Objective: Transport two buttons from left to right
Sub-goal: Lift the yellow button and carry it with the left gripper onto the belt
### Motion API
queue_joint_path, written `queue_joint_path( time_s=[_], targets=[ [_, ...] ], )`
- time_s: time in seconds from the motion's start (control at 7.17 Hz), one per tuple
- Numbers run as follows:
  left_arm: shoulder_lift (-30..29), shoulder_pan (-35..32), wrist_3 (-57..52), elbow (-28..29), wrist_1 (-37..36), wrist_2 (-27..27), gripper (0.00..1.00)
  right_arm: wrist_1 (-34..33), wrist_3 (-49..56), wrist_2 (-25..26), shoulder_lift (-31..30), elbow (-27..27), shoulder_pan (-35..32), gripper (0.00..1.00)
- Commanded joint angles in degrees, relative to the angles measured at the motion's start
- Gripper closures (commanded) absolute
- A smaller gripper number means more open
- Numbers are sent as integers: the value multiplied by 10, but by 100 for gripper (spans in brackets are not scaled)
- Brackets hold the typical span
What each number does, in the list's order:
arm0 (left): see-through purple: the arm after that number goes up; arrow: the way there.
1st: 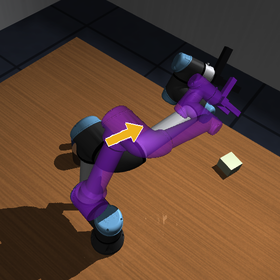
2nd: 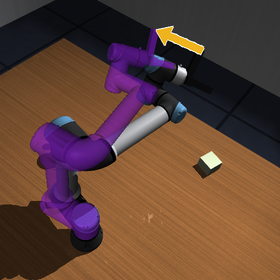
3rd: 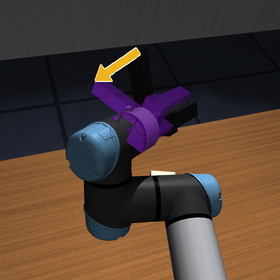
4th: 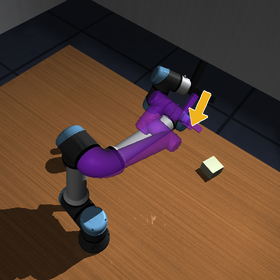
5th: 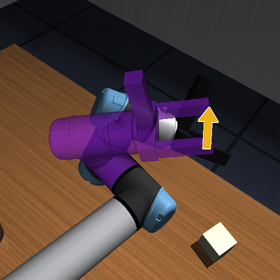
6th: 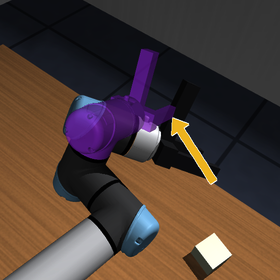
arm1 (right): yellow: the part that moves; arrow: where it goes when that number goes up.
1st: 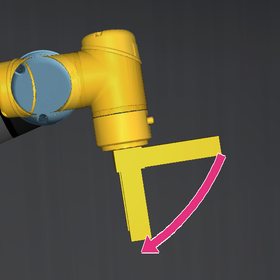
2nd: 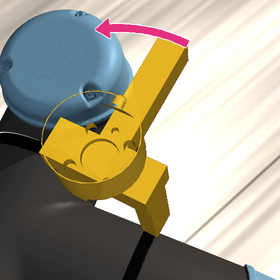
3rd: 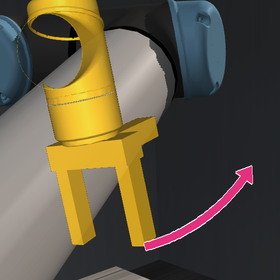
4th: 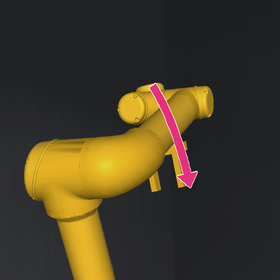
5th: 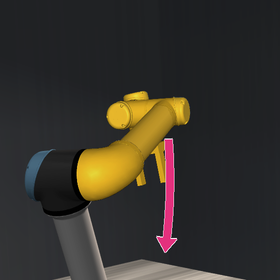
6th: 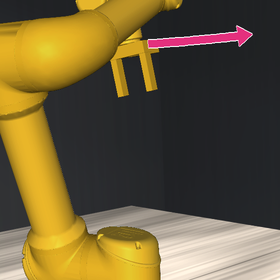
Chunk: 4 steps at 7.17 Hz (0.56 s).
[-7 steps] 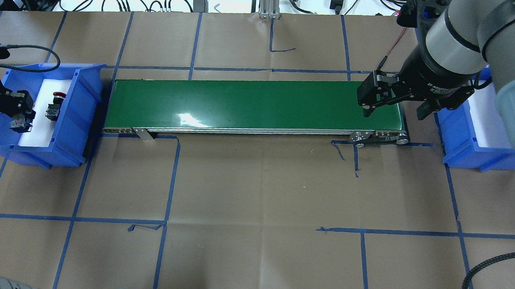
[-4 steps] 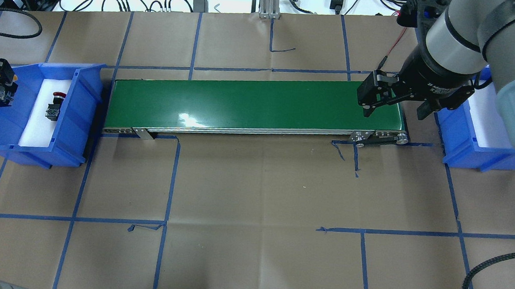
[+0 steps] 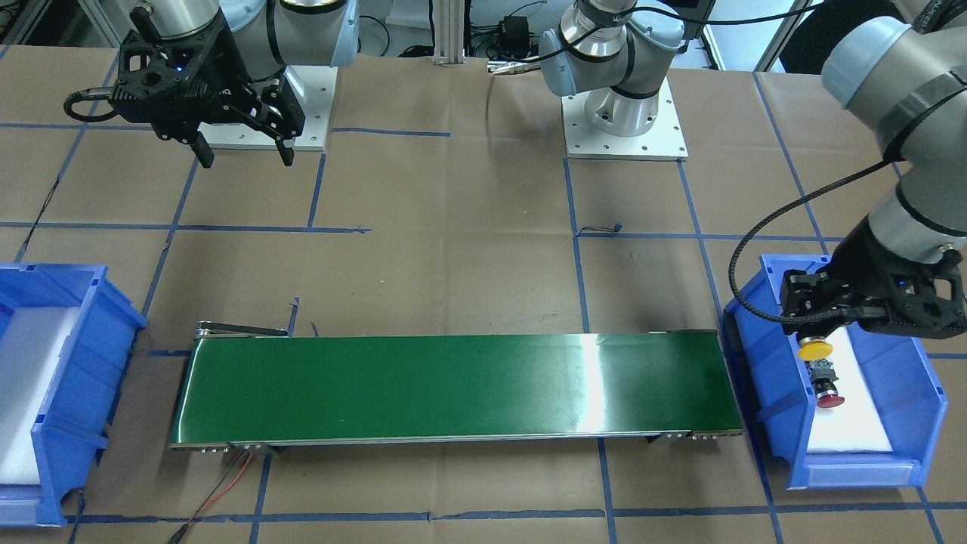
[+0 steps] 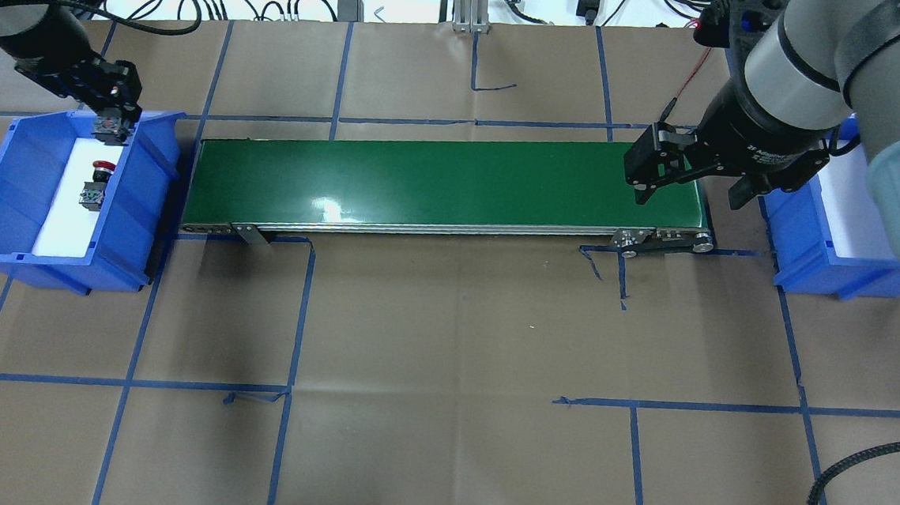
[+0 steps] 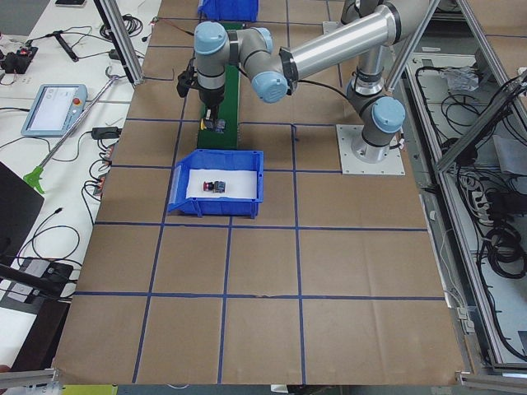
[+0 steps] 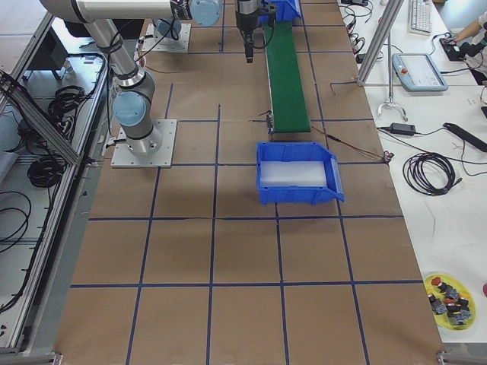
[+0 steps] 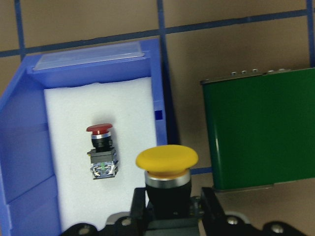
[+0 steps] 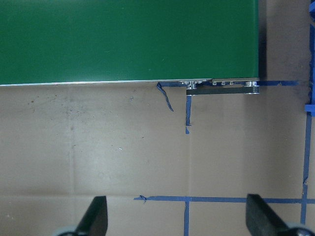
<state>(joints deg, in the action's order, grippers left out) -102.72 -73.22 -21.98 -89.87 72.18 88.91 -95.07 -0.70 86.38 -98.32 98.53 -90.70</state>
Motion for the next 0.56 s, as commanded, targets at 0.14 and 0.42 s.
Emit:
queue_joint_path(
  time_s=[0.14,0.42],
  targets=[
    [-46,-126,165,-5,-25,13,100,0,0,-1,1,0,1,0],
    [-82,-142,170,-26,-84,23,100,2,0,0,1,1,1,0]
  ],
)
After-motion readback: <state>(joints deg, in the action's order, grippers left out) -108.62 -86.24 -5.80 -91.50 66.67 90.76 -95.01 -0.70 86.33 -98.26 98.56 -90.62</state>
